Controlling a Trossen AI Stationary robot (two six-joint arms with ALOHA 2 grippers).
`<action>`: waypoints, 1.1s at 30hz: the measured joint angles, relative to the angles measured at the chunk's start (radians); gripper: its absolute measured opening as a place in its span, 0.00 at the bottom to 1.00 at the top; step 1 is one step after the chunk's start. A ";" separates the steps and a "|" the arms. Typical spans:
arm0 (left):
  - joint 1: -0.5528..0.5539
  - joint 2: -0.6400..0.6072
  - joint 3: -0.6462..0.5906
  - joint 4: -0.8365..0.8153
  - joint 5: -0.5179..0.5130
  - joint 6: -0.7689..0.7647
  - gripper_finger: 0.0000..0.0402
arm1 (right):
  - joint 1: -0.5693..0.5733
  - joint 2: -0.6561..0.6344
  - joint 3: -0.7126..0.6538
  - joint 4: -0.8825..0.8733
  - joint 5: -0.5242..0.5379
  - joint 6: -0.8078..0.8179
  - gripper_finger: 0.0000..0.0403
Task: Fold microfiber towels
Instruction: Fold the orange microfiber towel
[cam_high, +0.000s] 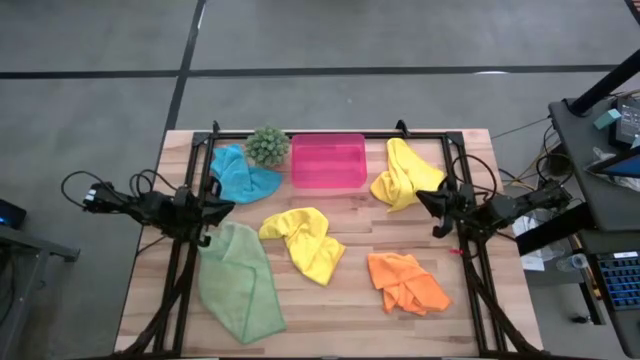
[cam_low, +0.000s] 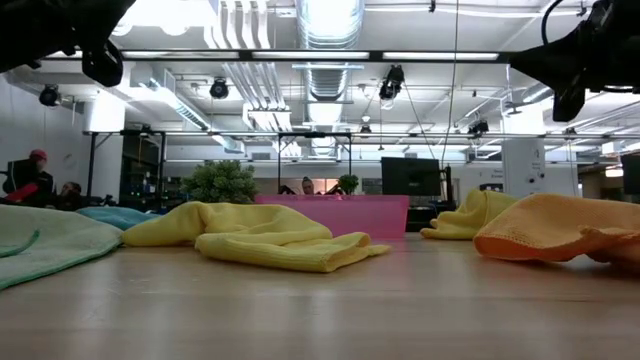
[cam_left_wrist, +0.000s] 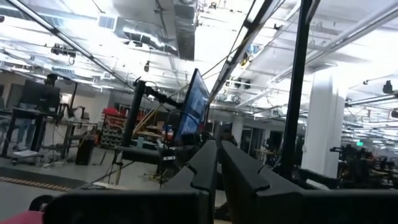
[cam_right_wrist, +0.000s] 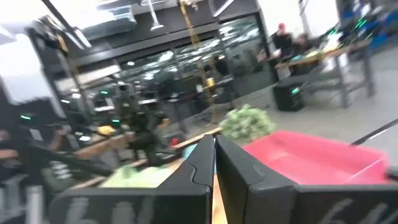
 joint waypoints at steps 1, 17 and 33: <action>0.000 0.000 0.000 -0.002 0.000 -0.001 0.02 | 0.000 0.000 0.000 0.002 0.030 -0.029 0.02; 0.000 0.220 0.082 0.190 -0.139 -0.135 0.02 | -0.029 0.046 0.000 0.303 0.057 -0.093 0.02; 0.000 0.801 0.323 0.172 -0.207 -0.367 0.02 | -0.029 0.381 0.315 0.107 0.065 -0.261 0.02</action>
